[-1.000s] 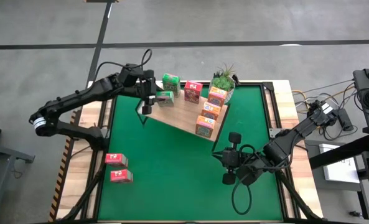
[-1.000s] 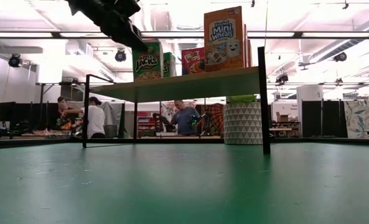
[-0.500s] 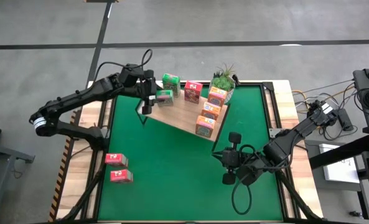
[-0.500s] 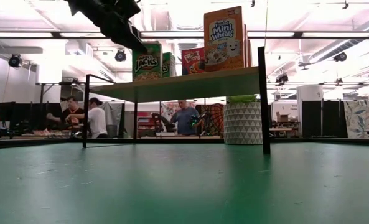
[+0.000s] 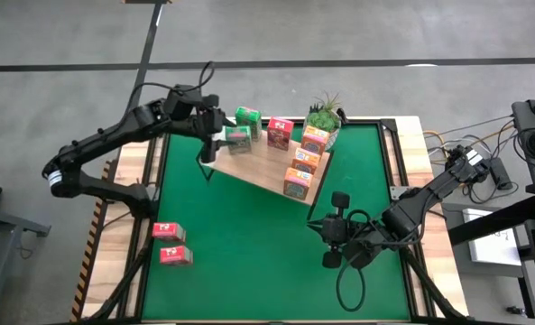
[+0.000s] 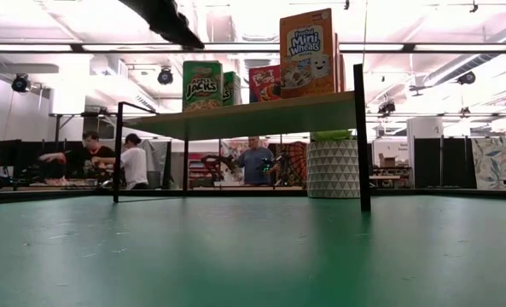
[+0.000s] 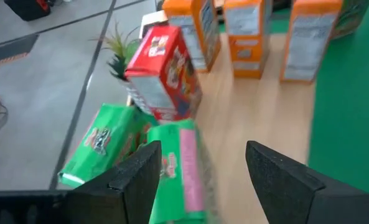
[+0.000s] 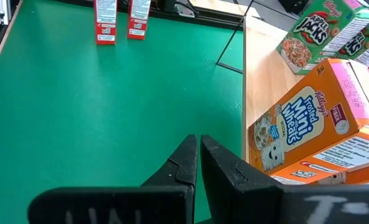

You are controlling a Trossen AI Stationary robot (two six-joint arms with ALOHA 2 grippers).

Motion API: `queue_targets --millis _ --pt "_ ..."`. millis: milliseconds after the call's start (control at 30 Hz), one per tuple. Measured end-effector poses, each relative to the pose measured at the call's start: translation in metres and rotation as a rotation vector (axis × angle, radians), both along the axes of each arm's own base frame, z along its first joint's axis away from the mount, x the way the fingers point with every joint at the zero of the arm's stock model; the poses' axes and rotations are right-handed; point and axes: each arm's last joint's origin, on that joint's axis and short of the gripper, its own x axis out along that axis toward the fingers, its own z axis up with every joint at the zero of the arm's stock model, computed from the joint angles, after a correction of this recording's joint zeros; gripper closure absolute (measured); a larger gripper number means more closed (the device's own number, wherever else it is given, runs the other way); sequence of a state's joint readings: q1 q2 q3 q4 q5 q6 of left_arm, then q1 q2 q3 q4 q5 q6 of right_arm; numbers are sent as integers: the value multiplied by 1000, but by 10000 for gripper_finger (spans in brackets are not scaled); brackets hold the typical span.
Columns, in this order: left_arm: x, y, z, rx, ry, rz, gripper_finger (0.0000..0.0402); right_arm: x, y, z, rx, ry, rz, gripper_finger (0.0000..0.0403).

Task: Stack cereal on shelf
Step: Put the left green cereal box aligned with the other orange cereal box on the shelf

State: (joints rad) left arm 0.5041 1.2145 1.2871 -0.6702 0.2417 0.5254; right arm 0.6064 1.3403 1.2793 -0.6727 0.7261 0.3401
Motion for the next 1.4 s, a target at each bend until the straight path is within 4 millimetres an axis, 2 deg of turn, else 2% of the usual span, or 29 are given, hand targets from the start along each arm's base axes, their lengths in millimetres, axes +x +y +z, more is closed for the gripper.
queue_targets --millis 133,233,433,567,667,833,1133,1400 --pt "-1 -15 9 -55 -29 -11 184 0 0 0 1 -3 0 394" --pt "-3 -31 6 -78 -24 -27 184 0 0 -3 -9 2 -5 394" --pt "-9 -61 -24 34 80 126 201 0 0 -9 -22 8 2 394" --pt "-9 -71 -53 47 101 126 226 0 0 -10 -24 8 1 394" --pt "-5 -70 -70 68 82 142 248 0 0 -10 -28 8 4 394" --pt "1 -65 -87 192 84 222 292 1 0 -9 -40 2 14 394" --pt "5 -56 -88 217 57 255 363 1 1 -8 -43 -5 20 394" --pt "2 -45 -88 245 75 315 380 2 1 -8 -42 -6 21 394"
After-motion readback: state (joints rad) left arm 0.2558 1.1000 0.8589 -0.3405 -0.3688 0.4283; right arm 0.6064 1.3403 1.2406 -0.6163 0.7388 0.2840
